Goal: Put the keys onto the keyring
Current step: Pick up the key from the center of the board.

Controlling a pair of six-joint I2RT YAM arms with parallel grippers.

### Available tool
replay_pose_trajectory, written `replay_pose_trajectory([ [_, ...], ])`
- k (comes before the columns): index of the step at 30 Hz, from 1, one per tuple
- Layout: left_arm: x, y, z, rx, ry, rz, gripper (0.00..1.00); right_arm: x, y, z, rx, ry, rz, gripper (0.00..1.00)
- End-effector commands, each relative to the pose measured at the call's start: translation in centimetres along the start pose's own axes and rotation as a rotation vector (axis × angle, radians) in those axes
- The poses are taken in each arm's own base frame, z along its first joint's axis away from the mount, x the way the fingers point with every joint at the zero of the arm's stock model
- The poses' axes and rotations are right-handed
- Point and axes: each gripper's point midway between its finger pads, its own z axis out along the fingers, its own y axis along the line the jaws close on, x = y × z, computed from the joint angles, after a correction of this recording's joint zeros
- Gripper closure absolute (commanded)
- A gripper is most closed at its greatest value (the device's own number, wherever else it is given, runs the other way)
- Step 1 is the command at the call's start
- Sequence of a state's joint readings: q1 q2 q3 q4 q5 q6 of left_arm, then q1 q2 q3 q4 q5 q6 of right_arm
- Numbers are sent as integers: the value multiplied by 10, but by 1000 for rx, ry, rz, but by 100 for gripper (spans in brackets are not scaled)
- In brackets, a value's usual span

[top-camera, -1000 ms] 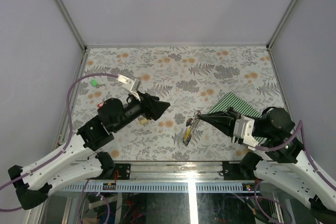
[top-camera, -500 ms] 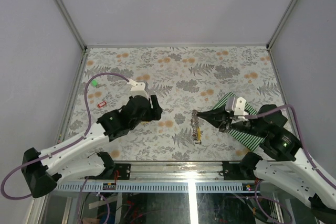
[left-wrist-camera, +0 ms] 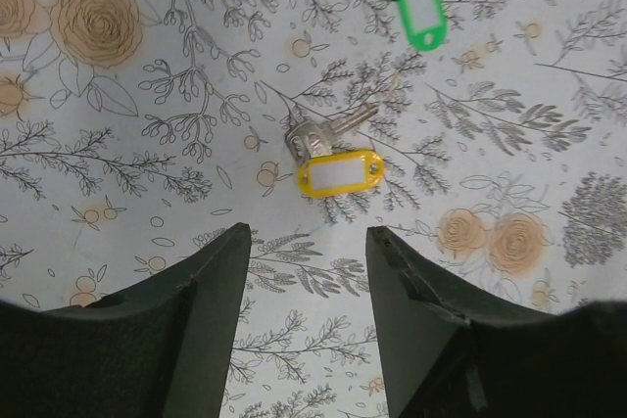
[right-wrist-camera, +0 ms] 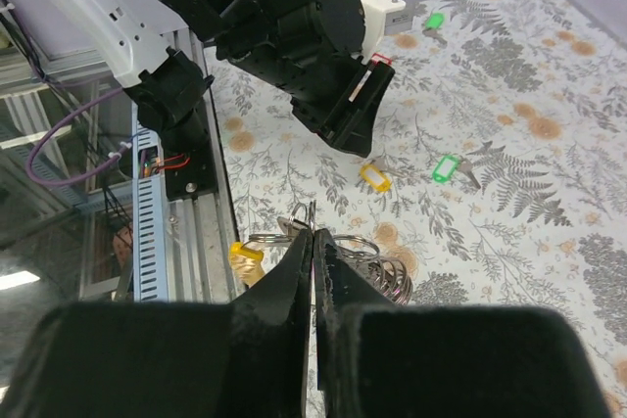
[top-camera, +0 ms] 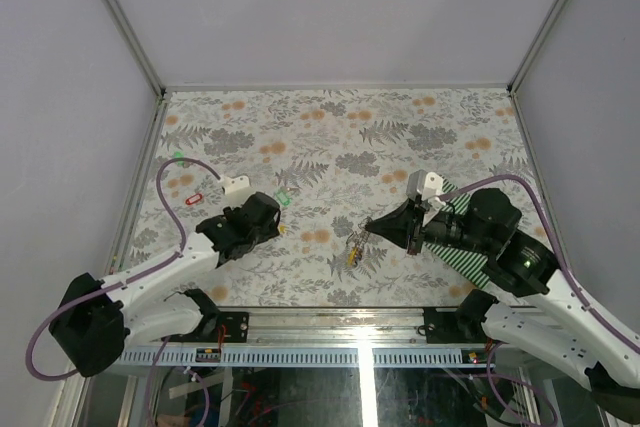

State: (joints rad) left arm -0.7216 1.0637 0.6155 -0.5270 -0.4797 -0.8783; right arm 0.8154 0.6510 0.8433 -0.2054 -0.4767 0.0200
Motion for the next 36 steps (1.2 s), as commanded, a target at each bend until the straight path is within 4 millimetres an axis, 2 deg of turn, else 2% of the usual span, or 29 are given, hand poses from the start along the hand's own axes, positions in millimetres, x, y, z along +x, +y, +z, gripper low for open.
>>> replay_pose_trajectory([
  [1,-4,2,15,-15,-44,-77,51,-25,10,0,-52,-67,2,100],
  [5,-3,0,29,21,-34,-95,60,-24,10,2,-58,-67,7,100],
  [16,3,-5,52,25,4,-61,64,-22,13,4,-79,-54,15,100],
  [20,5,-3,54,11,14,-49,71,-22,14,4,-83,-50,19,100],
  [26,4,6,52,-34,9,-39,71,-22,14,5,-91,-46,17,100],
  [36,7,2,56,-17,20,-28,76,-19,15,8,-107,-35,23,100],
])
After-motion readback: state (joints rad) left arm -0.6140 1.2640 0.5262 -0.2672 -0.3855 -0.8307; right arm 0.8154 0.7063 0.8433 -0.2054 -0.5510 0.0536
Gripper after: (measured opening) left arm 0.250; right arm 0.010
